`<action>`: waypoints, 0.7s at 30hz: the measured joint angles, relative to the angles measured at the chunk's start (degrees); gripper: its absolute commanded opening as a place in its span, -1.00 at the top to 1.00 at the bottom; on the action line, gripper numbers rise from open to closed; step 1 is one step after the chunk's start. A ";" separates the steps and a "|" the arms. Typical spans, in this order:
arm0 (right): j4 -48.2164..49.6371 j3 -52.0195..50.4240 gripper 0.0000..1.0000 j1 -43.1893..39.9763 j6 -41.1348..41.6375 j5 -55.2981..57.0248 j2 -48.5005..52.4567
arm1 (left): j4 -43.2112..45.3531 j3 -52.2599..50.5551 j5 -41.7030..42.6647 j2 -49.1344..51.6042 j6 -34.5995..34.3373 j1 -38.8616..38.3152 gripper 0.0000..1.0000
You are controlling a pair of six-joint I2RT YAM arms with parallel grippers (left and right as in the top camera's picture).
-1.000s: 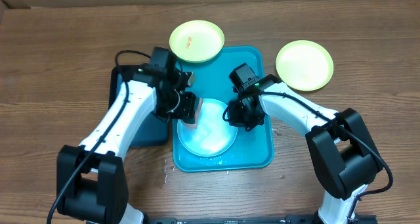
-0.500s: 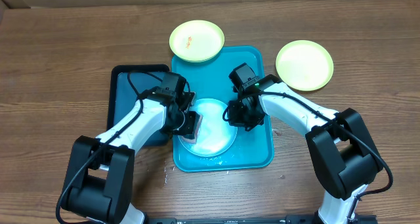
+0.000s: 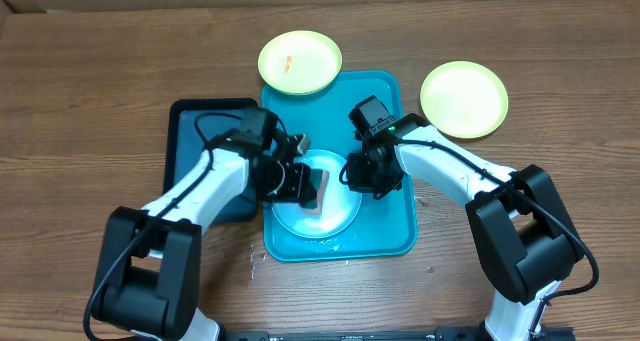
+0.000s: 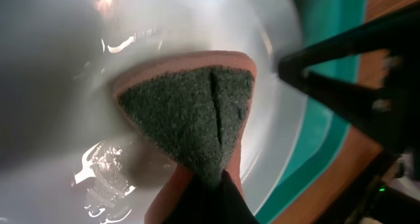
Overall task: Clean dirty plates on tray and stack at the side
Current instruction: 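Scrub the white plate's red stain with the sponge, left gripper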
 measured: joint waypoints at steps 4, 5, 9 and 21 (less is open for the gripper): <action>-0.02 0.00 0.84 0.00 -0.02 -0.02 0.00 | -0.22 2.12 0.31 -2.32 0.02 2.27 0.92; -0.02 0.00 0.84 0.00 -0.02 -0.02 0.00 | -0.70 2.62 -0.70 -3.32 0.00 2.56 0.92; -0.04 0.00 0.84 0.00 0.00 -0.04 0.00 | -4.59 3.48 -8.57 -5.81 0.04 2.14 0.92; -0.07 0.00 0.83 0.00 0.00 0.00 0.00 | -0.55 -1.05 -19.82 1.42 0.20 -4.28 0.92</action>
